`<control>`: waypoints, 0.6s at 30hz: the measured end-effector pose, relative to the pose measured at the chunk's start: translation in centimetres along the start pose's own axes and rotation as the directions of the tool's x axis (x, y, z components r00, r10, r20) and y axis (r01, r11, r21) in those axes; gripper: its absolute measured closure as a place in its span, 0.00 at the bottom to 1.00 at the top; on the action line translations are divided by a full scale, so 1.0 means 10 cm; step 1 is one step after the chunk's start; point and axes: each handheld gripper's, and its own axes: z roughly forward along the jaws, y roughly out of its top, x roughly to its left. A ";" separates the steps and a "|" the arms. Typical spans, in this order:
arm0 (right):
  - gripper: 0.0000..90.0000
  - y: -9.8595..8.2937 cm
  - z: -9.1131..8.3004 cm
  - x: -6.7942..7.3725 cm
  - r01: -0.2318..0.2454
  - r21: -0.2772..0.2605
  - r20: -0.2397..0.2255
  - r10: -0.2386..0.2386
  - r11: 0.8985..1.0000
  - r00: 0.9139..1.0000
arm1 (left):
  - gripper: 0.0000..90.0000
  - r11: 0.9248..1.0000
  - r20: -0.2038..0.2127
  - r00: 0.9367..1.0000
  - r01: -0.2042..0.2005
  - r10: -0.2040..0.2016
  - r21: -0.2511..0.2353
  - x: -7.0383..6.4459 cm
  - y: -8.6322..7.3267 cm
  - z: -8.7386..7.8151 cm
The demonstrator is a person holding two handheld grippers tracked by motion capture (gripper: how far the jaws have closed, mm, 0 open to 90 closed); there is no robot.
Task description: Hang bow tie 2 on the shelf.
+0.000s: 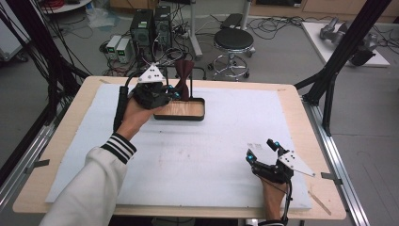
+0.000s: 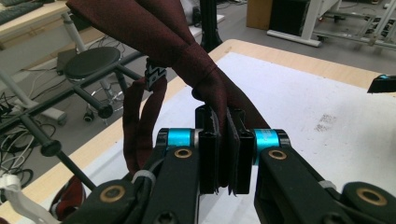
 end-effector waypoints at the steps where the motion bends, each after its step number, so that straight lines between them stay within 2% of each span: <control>1: 0.11 0.00 0.00 0.00 0.001 0.000 0.000 -0.001 1.000 1.000 | 0.94 1.000 0.000 1.000 0.001 -0.001 -0.003 0.01 0.01 -0.01; 5: 0.11 0.00 0.00 0.01 -0.010 0.006 -0.001 0.010 1.000 1.000 | 0.94 1.000 -0.006 1.000 -0.004 0.004 -0.004 0.04 0.04 -0.01; 11: 0.11 0.00 0.00 0.00 -0.001 0.001 0.000 0.001 1.000 1.000 | 0.94 1.000 -0.026 1.000 -0.013 0.013 -0.021 0.07 0.10 -0.03; 18: 0.11 0.00 0.00 0.00 -0.002 0.002 0.001 0.002 1.000 1.000 | 0.94 0.999 -0.038 0.999 -0.002 0.001 -0.033 0.12 0.13 -0.06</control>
